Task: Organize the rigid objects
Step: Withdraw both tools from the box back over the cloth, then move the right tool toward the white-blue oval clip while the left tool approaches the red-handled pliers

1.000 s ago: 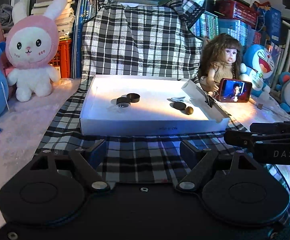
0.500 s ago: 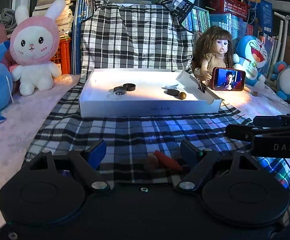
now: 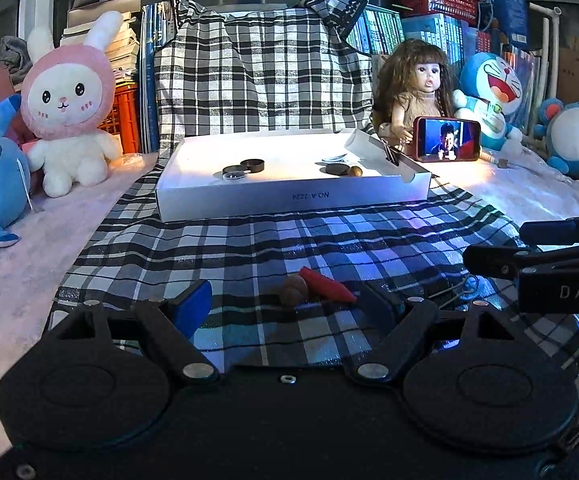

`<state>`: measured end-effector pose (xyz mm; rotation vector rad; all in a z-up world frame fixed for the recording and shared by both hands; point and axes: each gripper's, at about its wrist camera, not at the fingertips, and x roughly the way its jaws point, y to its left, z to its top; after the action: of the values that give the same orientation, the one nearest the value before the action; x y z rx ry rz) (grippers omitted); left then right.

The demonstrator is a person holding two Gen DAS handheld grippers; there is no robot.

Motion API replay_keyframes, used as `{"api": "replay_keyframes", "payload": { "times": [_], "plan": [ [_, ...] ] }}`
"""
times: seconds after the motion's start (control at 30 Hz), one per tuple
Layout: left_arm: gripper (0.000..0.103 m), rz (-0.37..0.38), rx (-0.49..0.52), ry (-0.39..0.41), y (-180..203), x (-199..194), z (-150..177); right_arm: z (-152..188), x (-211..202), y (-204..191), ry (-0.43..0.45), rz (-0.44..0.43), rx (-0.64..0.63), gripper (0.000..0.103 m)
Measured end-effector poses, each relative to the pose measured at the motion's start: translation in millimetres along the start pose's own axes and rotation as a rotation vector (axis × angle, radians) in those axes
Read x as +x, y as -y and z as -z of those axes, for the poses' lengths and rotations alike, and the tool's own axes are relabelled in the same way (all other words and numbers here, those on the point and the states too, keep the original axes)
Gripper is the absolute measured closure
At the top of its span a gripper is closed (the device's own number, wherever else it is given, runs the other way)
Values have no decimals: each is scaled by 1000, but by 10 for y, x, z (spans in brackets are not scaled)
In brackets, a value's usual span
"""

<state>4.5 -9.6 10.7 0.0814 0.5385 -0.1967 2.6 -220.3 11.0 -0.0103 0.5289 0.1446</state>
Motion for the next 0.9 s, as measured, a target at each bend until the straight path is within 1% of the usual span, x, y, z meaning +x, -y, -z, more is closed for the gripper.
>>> {"api": "replay_keyframes", "payload": {
  "times": [0.1,0.27,0.4,0.53,0.63,0.83,0.9],
  "plan": [
    [23,-1,-7,-3,-16,-10,14,11,-48,17,6,5,-1,15],
    [24,19,-43,-9,-56,-64,37,35,-105,61,10,11,3,15],
    [24,34,-36,-17,-6,-105,91,96,-86,60,-3,35,-25,15],
    [24,65,-36,-27,73,-136,131,151,-61,57,-17,42,-45,15],
    [24,99,-44,-29,148,-136,129,169,-52,76,-24,37,-29,15],
    [33,157,-83,-30,268,-103,88,181,-57,99,-27,45,-27,15],
    [39,176,-87,-27,305,-93,72,187,-55,108,-30,47,-27,15]
  ]
}}
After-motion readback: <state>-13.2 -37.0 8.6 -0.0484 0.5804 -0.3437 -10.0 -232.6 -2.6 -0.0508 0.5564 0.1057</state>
